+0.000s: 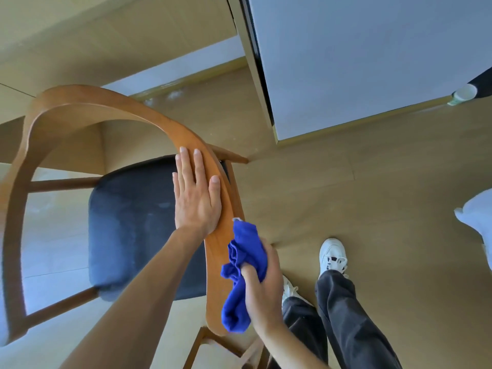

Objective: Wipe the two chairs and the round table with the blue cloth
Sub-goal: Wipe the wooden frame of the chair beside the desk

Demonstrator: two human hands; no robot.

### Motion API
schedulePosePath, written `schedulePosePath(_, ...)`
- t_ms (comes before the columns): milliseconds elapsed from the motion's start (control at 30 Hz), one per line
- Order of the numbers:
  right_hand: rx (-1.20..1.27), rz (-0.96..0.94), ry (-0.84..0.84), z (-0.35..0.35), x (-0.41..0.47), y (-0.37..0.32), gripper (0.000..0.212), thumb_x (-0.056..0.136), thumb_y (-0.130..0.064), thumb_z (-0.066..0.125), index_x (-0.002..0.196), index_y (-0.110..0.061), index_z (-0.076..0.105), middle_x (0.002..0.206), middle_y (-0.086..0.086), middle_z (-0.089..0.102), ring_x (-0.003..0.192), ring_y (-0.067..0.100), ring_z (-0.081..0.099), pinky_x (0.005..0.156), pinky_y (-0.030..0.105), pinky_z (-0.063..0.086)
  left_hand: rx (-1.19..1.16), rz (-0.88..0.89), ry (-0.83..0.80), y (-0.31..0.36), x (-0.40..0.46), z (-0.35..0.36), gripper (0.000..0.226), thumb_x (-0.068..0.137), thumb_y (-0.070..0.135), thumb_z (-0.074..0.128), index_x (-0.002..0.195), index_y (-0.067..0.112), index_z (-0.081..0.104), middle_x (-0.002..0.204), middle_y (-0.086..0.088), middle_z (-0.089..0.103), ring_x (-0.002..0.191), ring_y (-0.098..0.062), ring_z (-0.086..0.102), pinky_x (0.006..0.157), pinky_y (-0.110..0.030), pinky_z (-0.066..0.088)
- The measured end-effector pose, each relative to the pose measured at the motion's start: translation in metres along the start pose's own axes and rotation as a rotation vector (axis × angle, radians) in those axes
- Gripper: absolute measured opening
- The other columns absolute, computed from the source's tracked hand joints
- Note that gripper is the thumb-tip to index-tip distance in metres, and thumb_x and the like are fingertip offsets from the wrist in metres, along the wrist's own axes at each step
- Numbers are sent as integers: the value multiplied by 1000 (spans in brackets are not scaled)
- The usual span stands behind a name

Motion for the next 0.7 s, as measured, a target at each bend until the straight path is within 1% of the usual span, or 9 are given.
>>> schedulePosePath(133, -173, -139, -44, 20, 71, -57, 40, 67, -30, 49, 105, -37, 60, 104, -11, 66, 94, 6, 64, 84, 32, 52, -52, -3, -1, 3, -1, -3, 65, 96, 46, 4, 154, 18, -2, 161, -1, -15, 148, -16, -15, 120, -35, -7)
schedulePosePath(200, -249, -167, -110, 33, 97, -80, 37, 70, -29, 48, 104, -35, 61, 102, -12, 66, 92, 4, 63, 83, 28, 51, -45, -1, -5, 3, -1, -3, 61, 100, 40, 14, 154, 18, -4, 161, -2, -15, 147, -16, -17, 121, -38, -5)
schedulePosePath(267, -306, -187, -162, 45, 116, -97, 35, 71, -28, 47, 103, -35, 61, 99, -12, 67, 90, 5, 63, 81, 27, 50, -3, -12, -29, 2, -1, -2, 67, 101, 36, 30, 151, 18, -11, 160, -3, -18, 146, -17, -20, 121, -41, -5)
schedulePosePath(333, -351, -213, -205, 57, 132, -112, 34, 72, -27, 47, 102, -34, 62, 95, -11, 68, 88, 6, 64, 79, 26, 50, 18, -17, -45, 1, -1, -2, 72, 101, 37, 35, 149, 20, -16, 158, -2, -23, 145, -16, -24, 121, -42, -6)
schedulePosePath(433, -467, -252, -257, 77, 153, -134, 30, 73, -29, 46, 98, -33, 61, 91, -12, 68, 85, 5, 63, 77, 26, 49, 57, -1, -62, 3, 0, -2, 69, 97, 47, 22, 153, 19, -9, 155, -2, -27, 143, -17, -28, 120, -43, -6)
schedulePosePath(500, -562, -287, -309, 95, 167, -150, 28, 74, -28, 46, 98, -34, 60, 89, -14, 68, 84, 3, 63, 77, 27, 49, 12, -14, -51, 3, 0, -4, 67, 94, 45, 12, 155, 21, 0, 158, -1, -21, 145, -17, -24, 121, -43, -4)
schedulePosePath(633, -748, -391, -425, 141, 187, -180, 25, 72, -25, 45, 93, -28, 59, 85, -10, 67, 82, 12, 65, 79, 38, 53, -30, -12, -32, 1, 0, -2, 61, 97, 41, 7, 153, 23, -6, 161, 0, -13, 147, -17, -18, 121, -43, -2)
schedulePosePath(667, -783, -411, -436, 150, 190, -185, 25, 72, -25, 45, 92, -27, 59, 84, -10, 67, 81, 12, 64, 78, 38, 53, -30, -9, -33, 0, 1, -1, 61, 98, 41, 8, 154, 22, -6, 161, -1, -14, 147, -17, -18, 121, -43, -1)
schedulePosePath(700, -807, -420, -439, 157, 192, -189, 24, 72, -24, 45, 91, -27, 59, 83, -12, 66, 79, 9, 63, 75, 34, 52, -33, -7, -32, -1, 1, -1, 61, 98, 41, 8, 154, 21, -7, 161, -1, -16, 147, -17, -18, 121, -43, -1)
Point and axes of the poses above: each hand's wrist, its own x-axis towards the middle knuckle, its own z-axis out of the palm, y = z × x, the point moved 5 cm from there along x, towards the middle knuckle
